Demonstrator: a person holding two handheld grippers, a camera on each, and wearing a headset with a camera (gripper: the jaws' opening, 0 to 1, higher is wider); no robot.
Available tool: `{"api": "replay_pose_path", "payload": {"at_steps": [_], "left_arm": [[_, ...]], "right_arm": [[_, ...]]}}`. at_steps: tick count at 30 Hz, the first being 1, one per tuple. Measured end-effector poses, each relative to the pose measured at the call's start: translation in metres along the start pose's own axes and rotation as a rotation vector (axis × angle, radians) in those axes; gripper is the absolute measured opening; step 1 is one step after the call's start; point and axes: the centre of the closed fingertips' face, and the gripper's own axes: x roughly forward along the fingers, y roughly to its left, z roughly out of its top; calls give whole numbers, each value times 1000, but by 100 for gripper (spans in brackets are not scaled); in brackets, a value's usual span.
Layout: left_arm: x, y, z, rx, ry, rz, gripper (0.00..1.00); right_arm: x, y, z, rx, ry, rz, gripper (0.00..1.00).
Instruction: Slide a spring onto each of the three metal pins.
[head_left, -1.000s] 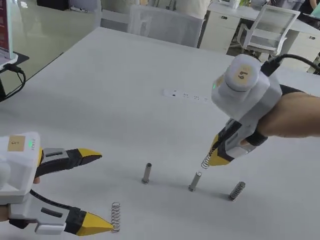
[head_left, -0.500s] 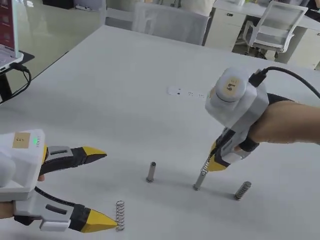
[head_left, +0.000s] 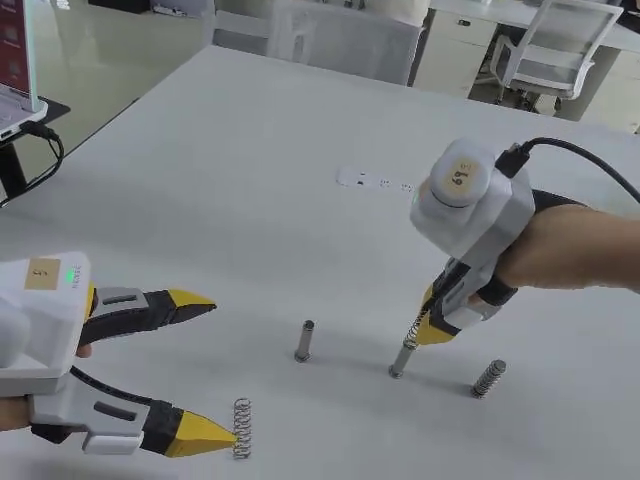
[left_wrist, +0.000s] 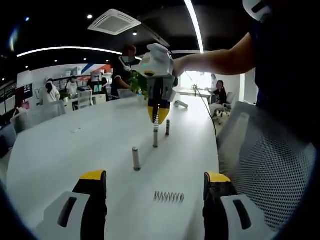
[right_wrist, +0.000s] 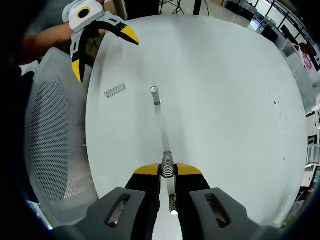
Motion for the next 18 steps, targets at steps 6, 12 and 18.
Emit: {"api": "replay_pose_path", "payload": {"at_steps": [6, 12, 18], "left_arm": [[1, 0, 1, -3, -1, -1, 76], [1, 0, 2, -4, -3, -2, 76], [1, 0, 3, -6, -2, -4, 75]], "right_arm": [[13, 1, -3, -2, 5, 3, 8], [26, -3, -6, 0, 11, -2, 8], [36, -4, -6, -2, 20, -10, 8]]}}
